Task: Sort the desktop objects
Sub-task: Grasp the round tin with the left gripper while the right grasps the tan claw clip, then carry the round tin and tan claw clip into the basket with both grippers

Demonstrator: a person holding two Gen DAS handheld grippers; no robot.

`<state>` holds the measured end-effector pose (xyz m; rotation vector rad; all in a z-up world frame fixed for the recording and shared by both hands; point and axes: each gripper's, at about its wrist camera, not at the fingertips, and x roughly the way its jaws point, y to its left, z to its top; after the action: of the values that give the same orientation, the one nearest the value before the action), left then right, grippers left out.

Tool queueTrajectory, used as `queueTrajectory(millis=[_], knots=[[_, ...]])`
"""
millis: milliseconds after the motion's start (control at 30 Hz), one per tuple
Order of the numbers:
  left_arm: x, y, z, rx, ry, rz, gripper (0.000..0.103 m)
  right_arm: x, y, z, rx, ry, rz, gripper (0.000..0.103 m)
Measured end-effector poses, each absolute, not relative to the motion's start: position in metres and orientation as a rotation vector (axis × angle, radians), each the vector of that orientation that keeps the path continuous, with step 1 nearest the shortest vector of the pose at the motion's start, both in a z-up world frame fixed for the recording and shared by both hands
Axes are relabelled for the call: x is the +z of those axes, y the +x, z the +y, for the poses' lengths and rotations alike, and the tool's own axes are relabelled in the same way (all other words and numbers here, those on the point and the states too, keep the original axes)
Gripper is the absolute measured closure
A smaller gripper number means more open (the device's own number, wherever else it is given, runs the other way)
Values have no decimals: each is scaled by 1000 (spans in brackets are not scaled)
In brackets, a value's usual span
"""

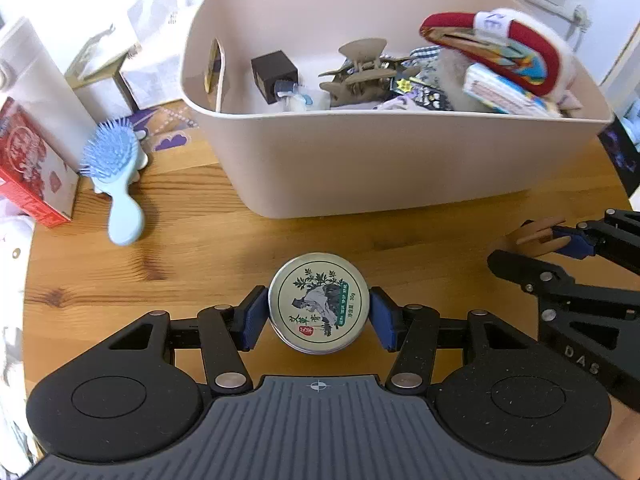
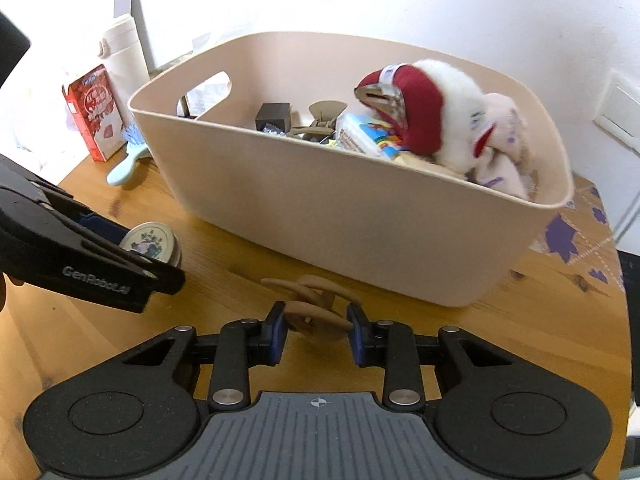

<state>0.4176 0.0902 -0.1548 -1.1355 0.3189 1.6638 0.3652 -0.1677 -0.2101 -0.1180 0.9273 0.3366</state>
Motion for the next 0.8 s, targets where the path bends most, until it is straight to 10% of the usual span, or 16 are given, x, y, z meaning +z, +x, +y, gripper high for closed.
queueTrajectory(millis=[800], knots=[[-80, 411, 36, 1739, -966, 247, 48, -108, 308, -191, 250, -188, 713, 73]])
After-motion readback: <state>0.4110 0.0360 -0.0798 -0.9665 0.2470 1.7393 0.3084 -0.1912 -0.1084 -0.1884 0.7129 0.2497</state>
